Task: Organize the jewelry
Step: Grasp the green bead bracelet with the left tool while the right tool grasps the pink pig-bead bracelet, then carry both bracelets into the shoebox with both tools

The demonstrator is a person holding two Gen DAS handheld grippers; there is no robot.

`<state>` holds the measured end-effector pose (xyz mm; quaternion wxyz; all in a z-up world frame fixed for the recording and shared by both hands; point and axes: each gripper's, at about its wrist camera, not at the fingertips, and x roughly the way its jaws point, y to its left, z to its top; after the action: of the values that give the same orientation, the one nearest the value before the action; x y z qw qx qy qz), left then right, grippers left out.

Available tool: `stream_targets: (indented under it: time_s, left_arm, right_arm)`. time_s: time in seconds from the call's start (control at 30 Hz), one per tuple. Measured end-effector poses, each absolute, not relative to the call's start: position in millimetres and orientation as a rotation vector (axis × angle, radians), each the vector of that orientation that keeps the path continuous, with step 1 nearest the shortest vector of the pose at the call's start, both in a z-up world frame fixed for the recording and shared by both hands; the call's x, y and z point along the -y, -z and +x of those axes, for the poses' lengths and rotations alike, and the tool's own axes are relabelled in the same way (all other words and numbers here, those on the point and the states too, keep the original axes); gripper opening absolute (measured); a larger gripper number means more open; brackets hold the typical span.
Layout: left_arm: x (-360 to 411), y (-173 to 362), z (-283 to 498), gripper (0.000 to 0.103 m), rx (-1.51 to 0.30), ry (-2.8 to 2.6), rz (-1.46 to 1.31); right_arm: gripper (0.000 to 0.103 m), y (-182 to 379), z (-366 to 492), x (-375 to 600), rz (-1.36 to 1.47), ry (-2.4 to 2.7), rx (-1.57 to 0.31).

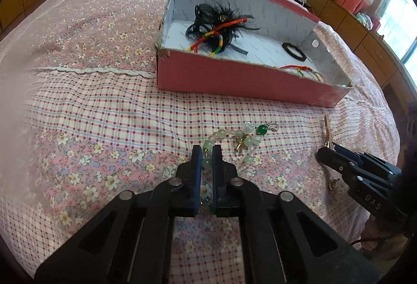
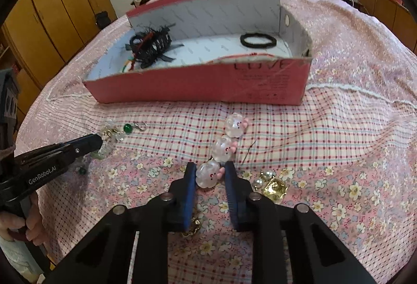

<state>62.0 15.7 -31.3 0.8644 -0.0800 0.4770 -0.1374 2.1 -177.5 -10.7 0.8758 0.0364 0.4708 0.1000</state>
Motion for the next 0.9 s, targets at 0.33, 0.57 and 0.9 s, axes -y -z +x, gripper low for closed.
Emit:
stream_targets:
  time_s: [0.33,0.57,0.9]
  left_arm:
    - [-21.2,-7.0,41.8,0.000,-0.919,0.318,-0.170]
    - [-15.7,-30.1,35.0,0.000,-0.866,0.338,-0.159]
    - [-14.8,-53.3,35.1,0.000,-0.809,0.341,-0.143]
  right_arm:
    - [0.024,-9.1,-10.4,185.5,0.111,-0.232,-0.919]
    - [0.024,-24.6,-18.3,188.9,0.120,-0.247,-0.876]
    - [0.024,-45.1,-26.6,192.3,0.112,-0.266,-0.824]
